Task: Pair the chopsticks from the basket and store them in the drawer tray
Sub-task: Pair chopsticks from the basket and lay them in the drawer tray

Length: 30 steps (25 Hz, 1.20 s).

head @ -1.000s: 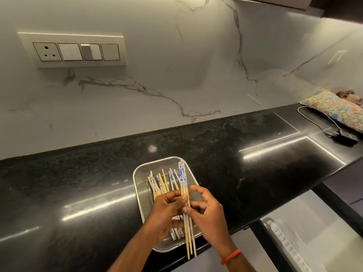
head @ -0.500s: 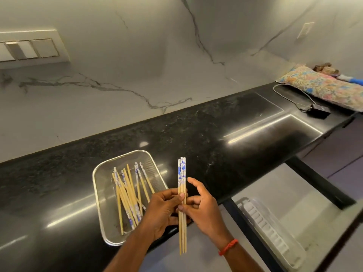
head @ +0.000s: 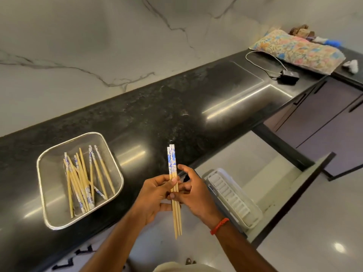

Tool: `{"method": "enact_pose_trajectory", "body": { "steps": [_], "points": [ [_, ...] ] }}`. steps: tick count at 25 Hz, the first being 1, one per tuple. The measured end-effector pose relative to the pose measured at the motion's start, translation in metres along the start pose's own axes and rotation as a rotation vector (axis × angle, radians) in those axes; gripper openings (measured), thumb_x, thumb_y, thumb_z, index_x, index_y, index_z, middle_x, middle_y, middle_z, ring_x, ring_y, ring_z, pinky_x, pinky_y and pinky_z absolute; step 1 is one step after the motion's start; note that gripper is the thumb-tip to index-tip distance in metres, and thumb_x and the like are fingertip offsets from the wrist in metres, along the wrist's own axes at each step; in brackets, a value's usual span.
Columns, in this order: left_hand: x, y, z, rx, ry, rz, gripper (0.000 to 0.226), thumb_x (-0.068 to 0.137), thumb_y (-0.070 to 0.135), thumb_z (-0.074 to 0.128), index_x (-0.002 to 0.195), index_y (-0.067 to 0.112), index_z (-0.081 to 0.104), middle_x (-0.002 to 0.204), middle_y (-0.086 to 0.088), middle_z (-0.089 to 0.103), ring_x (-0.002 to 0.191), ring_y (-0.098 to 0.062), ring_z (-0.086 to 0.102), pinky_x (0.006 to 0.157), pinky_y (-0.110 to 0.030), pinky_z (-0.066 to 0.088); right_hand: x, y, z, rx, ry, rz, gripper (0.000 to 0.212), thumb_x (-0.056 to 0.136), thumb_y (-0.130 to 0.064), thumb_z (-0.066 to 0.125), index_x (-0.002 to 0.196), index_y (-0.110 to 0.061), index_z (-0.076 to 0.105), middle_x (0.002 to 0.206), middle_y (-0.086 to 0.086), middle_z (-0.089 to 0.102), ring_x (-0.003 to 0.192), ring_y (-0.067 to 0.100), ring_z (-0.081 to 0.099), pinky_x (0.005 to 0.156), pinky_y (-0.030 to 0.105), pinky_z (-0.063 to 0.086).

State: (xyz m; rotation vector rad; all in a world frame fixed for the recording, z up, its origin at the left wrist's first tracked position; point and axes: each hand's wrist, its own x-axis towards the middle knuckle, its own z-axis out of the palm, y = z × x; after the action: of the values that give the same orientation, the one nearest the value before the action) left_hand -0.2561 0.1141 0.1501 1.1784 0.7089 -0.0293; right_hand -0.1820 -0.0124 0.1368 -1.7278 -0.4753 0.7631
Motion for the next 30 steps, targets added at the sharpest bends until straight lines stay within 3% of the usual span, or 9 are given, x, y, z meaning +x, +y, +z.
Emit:
{"method": "enact_pose_trajectory", "body": {
  "steps": [4, 7, 11, 15, 19, 23, 27, 30],
  "points": [
    [0.006, -0.009, 0.027, 0.027, 0.027, 0.005, 0.020, 0.094, 0.021, 0.065, 0.106, 0.008, 0.075, 0.094, -0.024, 0.073, 0.084, -0.032, 0.073, 0.070, -0.046, 0.063, -0.001, 0.012, -0.027, 0.066, 0.003, -0.011, 0.071, 0.086, -0.010, 0.073, 0.145, -0.030, 0.039, 0.099, 0.008, 0.076, 0.092, 0.017, 0.075, 0.083, 0.040, 0.062],
    [0.012, -0.016, 0.047, 0.025, 0.035, 0.005, 0.020, 0.093, 0.022, 0.066, 0.105, 0.010, 0.077, 0.099, -0.032, 0.069, 0.086, -0.032, 0.074, 0.071, -0.046, 0.063, 0.000, 0.020, -0.045, 0.051, 0.026, -0.038, 0.066, 0.087, -0.010, 0.072, 0.143, -0.027, 0.042, 0.107, 0.007, 0.074, 0.093, 0.017, 0.075, 0.080, 0.034, 0.062],
    [0.024, -0.027, 0.070, 0.023, 0.044, -0.028, 0.022, 0.095, 0.023, 0.065, 0.112, 0.011, 0.072, 0.105, -0.016, 0.078, 0.095, -0.033, 0.076, 0.086, -0.052, 0.061, 0.004, 0.039, -0.083, 0.057, 0.066, -0.026, 0.053, 0.083, -0.007, 0.075, 0.130, -0.022, 0.057, 0.104, 0.008, 0.075, 0.089, 0.017, 0.075, 0.078, 0.033, 0.062],
    [0.032, -0.041, 0.081, 0.068, 0.054, -0.119, 0.025, 0.094, 0.030, 0.064, 0.111, 0.012, 0.071, 0.108, -0.007, 0.077, 0.098, -0.028, 0.075, 0.085, -0.044, 0.061, 0.016, 0.084, -0.140, -0.173, 0.225, 0.086, 0.028, 0.074, -0.002, 0.079, 0.100, -0.013, 0.075, 0.085, 0.004, 0.077, 0.079, 0.017, 0.074, 0.077, 0.032, 0.061],
    [0.036, -0.052, 0.081, 0.116, 0.045, -0.175, 0.027, 0.095, 0.031, 0.063, 0.110, 0.010, 0.069, 0.111, -0.007, 0.077, 0.100, -0.026, 0.075, 0.084, -0.039, 0.060, 0.032, 0.136, -0.174, -0.588, 0.276, 0.208, 0.005, 0.074, -0.006, 0.070, 0.076, -0.010, 0.071, 0.071, 0.010, 0.073, 0.070, 0.034, 0.067, 0.066, 0.042, 0.057],
    [0.039, -0.057, 0.079, 0.131, 0.063, -0.188, 0.029, 0.095, 0.033, 0.062, 0.113, 0.011, 0.069, 0.110, -0.006, 0.078, 0.099, -0.026, 0.075, 0.079, -0.035, 0.060, 0.042, 0.170, -0.175, -0.844, 0.183, 0.266, 0.009, 0.080, -0.007, 0.066, 0.074, -0.014, 0.064, 0.082, 0.011, 0.073, 0.076, 0.036, 0.066, 0.060, 0.033, 0.046],
    [0.039, -0.062, 0.081, 0.146, 0.077, -0.201, 0.029, 0.095, 0.033, 0.060, 0.112, 0.011, 0.069, 0.108, -0.006, 0.078, 0.099, -0.026, 0.075, 0.080, -0.035, 0.060, 0.051, 0.190, -0.168, -0.902, 0.180, 0.316, 0.023, 0.085, -0.007, 0.054, 0.099, -0.014, 0.071, 0.094, 0.014, 0.072, 0.087, 0.038, 0.066, 0.074, 0.039, 0.055],
    [0.041, -0.062, 0.085, 0.165, 0.078, -0.203, 0.029, 0.095, 0.034, 0.059, 0.111, 0.012, 0.069, 0.107, -0.005, 0.078, 0.098, -0.025, 0.075, 0.081, -0.036, 0.059, 0.055, 0.194, -0.165, -0.901, 0.171, 0.326, 0.026, 0.089, -0.009, 0.049, 0.103, -0.014, 0.071, 0.098, 0.017, 0.070, 0.093, 0.040, 0.065, 0.080, 0.041, 0.054]
  ]
}}
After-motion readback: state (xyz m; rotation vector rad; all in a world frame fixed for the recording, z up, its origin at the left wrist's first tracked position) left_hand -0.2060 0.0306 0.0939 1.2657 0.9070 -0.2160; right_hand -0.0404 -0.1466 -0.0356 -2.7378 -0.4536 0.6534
